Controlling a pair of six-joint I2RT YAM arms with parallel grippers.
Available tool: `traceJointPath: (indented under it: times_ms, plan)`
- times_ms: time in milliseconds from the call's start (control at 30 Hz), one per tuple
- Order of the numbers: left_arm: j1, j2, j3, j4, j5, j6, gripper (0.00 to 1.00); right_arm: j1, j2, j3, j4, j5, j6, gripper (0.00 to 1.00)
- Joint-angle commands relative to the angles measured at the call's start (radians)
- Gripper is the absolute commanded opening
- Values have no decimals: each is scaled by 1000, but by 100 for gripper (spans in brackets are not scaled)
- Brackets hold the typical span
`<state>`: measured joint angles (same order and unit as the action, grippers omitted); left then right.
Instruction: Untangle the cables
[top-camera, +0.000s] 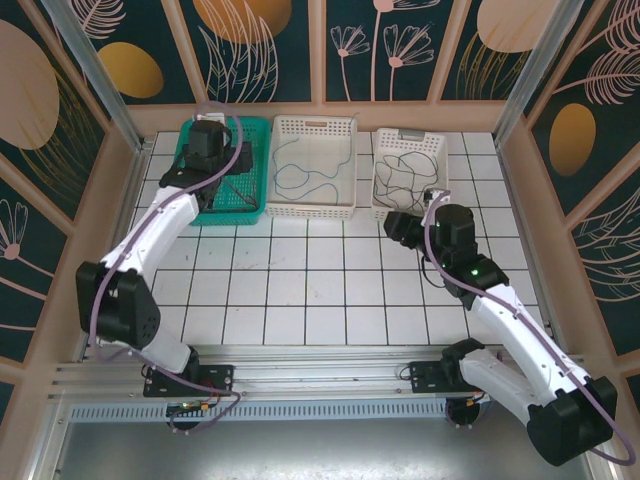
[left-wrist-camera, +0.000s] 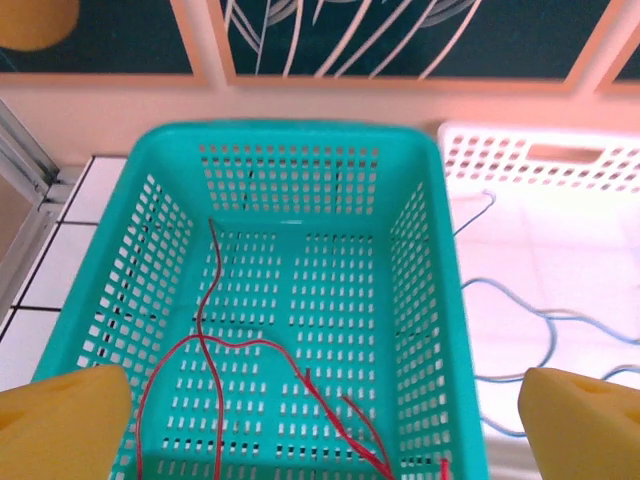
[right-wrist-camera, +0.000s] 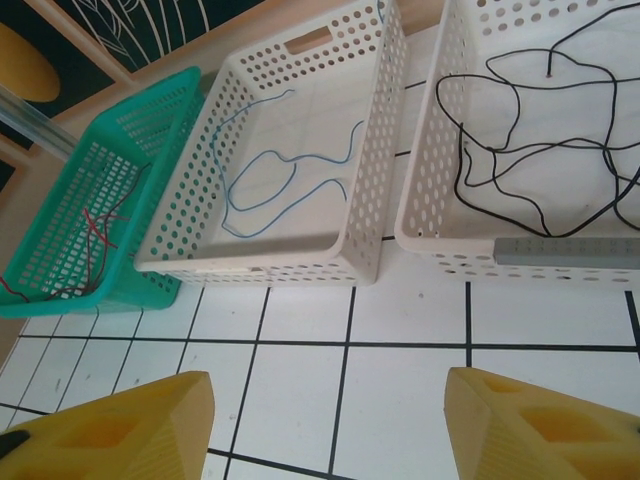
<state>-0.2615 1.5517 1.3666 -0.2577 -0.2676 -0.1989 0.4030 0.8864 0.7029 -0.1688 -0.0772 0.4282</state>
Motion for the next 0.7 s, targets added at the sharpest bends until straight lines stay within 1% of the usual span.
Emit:
traceJointPath:
  times_ms: [0,33,67,100,200,233,333,467,500,567,600,667]
  plan:
    - [6,-110,-75,26,8,-77,99,1,15,36,-27,25,-2,70]
    - [6,-142,-101,33,9,-93,99,-4,19,42,-38,33,-5,74]
    - [6,-185,-133,45,11,-113,99,-12,26,46,-50,50,-9,96]
    - [6,-229,-172,61,12,-135,98,-21,33,47,-59,71,-11,99]
    - [6,-337,-283,93,15,-172,99,-71,65,56,-73,87,-6,99]
    - [6,-366,-318,94,2,-180,98,-88,75,51,-65,117,-6,99]
    - [7,-481,-497,204,-50,-174,98,-132,94,27,-13,194,-15,99]
    - [5,-635,-728,361,-127,-217,99,-201,117,10,34,433,36,99]
    - [7,-661,-775,400,-149,-230,98,-217,123,4,57,460,43,99]
    - [6,-696,-865,465,-196,-239,98,-246,146,-40,139,511,54,99]
    - [7,-699,-884,477,-206,-234,99,-259,157,-60,186,528,55,99]
    - [6,-679,-893,472,-186,-195,98,-284,186,-138,350,527,-22,99]
